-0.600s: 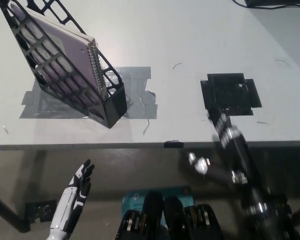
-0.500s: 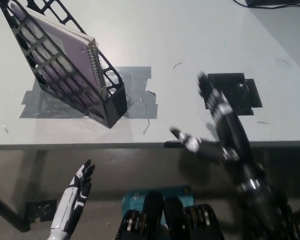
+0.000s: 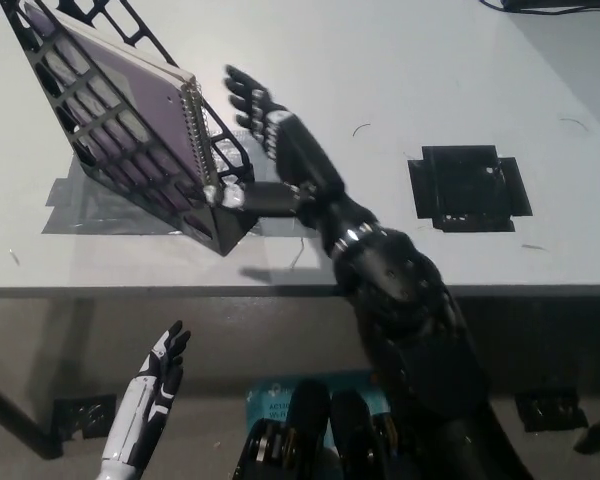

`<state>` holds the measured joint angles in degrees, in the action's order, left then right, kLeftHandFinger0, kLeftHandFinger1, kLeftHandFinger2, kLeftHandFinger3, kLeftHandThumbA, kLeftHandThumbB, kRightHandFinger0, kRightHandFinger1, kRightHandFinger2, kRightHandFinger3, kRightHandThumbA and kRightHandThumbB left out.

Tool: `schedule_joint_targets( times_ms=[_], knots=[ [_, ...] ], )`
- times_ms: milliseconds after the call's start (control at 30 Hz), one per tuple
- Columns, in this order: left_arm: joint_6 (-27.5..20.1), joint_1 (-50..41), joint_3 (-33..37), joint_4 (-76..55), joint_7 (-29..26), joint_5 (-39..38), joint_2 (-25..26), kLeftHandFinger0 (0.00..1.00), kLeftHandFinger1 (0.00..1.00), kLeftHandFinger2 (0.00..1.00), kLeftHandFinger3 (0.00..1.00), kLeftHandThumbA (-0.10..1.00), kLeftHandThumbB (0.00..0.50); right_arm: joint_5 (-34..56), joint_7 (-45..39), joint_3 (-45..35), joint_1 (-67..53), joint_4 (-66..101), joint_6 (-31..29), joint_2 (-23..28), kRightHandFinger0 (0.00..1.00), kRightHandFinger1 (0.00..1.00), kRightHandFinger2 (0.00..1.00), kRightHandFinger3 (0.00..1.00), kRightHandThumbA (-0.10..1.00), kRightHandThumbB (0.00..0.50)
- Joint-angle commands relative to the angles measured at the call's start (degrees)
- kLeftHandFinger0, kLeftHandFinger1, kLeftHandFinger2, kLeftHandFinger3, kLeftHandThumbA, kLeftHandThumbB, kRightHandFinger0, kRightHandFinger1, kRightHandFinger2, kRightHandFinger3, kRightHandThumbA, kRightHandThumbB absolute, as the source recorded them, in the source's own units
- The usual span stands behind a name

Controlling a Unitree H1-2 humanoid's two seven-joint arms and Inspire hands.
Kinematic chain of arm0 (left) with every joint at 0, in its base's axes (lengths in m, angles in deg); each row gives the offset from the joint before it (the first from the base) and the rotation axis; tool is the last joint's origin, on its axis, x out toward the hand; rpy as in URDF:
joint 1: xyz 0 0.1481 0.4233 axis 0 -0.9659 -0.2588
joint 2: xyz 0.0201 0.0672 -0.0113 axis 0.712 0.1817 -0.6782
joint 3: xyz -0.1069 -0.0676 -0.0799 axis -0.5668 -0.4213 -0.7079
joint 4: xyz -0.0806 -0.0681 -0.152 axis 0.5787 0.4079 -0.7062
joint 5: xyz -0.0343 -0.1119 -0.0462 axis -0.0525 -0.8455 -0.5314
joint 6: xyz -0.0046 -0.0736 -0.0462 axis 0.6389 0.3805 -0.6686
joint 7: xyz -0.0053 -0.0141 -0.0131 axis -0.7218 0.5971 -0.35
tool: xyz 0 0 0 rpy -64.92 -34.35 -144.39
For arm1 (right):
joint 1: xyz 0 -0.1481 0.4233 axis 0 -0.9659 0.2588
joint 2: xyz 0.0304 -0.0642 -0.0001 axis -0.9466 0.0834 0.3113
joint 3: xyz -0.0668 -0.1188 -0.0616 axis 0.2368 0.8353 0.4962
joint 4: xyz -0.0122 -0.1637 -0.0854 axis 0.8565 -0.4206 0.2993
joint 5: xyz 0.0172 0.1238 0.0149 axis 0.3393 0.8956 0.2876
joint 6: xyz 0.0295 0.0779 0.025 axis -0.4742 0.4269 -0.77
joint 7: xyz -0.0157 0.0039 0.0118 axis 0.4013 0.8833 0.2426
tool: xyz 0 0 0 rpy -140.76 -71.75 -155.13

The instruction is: A shelf with a book inside it is placed on the center of the desk infront of the robot. The robot uses its right hand to grab the book, take it out and hand it to a person.

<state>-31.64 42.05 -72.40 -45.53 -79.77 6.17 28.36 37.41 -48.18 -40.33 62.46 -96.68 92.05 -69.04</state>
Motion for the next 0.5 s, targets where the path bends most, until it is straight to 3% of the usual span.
schedule_joint_targets(
  times_ms=[0,200,333,467],
  knots=[
    [-3.20,0.41,0.12,-1.02,-0.71,0.31,0.35,1.00,1.00,1.00,1.00,1.00,0.264,3.54,-1.33,-1.58,6.60,-3.59,0.53,-3.07,1.00,1.00,1.00,1.00,0.94,0.324],
    [-2.94,0.75,0.14,-1.37,-0.58,0.76,0.59,1.00,1.00,1.00,1.00,1.00,0.294,2.59,-1.41,-0.93,9.24,-5.97,1.67,-4.78,1.00,1.00,1.00,1.00,0.97,0.335],
    [-3.16,1.13,0.15,-1.12,-0.41,0.40,0.60,1.00,1.00,1.00,1.00,1.00,0.292,2.64,-1.51,-0.90,10.18,-7.05,1.26,-5.49,1.00,1.00,1.00,1.00,0.97,0.371],
    [-3.17,1.23,0.16,-1.24,-0.23,0.28,0.73,1.00,1.00,1.00,1.00,1.00,0.278,3.16,-1.93,-1.18,10.53,-7.66,1.07,-5.83,1.00,1.00,1.00,1.00,0.96,0.364]
  ],
)
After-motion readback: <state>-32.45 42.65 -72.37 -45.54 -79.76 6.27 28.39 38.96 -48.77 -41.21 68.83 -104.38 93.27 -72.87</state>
